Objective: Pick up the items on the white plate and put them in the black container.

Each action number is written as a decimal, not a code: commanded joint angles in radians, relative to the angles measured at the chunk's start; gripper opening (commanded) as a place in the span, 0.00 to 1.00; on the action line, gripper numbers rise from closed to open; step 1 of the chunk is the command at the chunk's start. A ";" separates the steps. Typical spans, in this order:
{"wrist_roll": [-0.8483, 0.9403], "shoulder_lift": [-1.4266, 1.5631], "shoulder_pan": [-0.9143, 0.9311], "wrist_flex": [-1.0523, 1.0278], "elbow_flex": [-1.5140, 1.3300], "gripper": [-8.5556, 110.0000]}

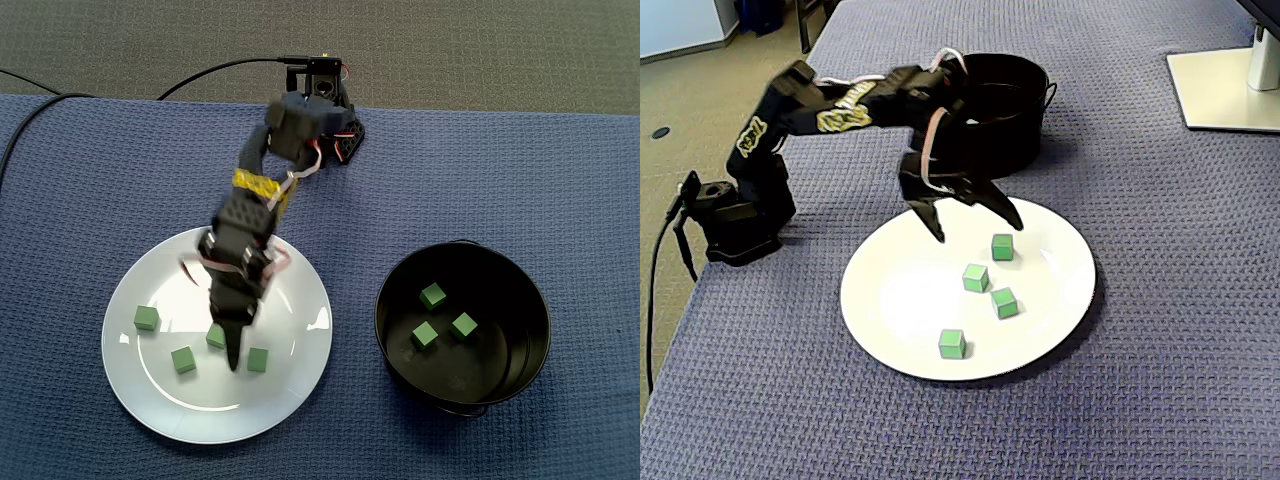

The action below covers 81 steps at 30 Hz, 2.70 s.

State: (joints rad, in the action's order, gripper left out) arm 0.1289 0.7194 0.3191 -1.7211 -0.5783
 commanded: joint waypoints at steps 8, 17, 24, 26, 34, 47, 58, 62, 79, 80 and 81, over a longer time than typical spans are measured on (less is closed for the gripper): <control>0.018 -0.156 -0.049 0.080 0.158 0.38; 0.028 -0.166 -0.044 0.080 0.173 0.23; 0.023 -0.161 -0.038 0.080 0.179 0.11; 0.025 -0.158 -0.035 0.080 0.179 0.07; 0.020 -0.049 -0.002 0.017 0.172 0.07; 0.008 0.051 0.002 -0.032 0.143 0.25; -0.058 0.005 -0.091 -0.015 0.058 0.30; -0.067 -0.011 -0.100 -0.006 0.043 0.30; -0.054 -0.098 -0.091 0.023 0.063 0.23; -0.055 -0.103 -0.092 0.023 0.066 0.21; -0.057 -0.109 -0.094 0.023 0.069 0.19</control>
State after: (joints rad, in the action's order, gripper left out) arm 0.0736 0.6029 0.2286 -1.7119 -0.5354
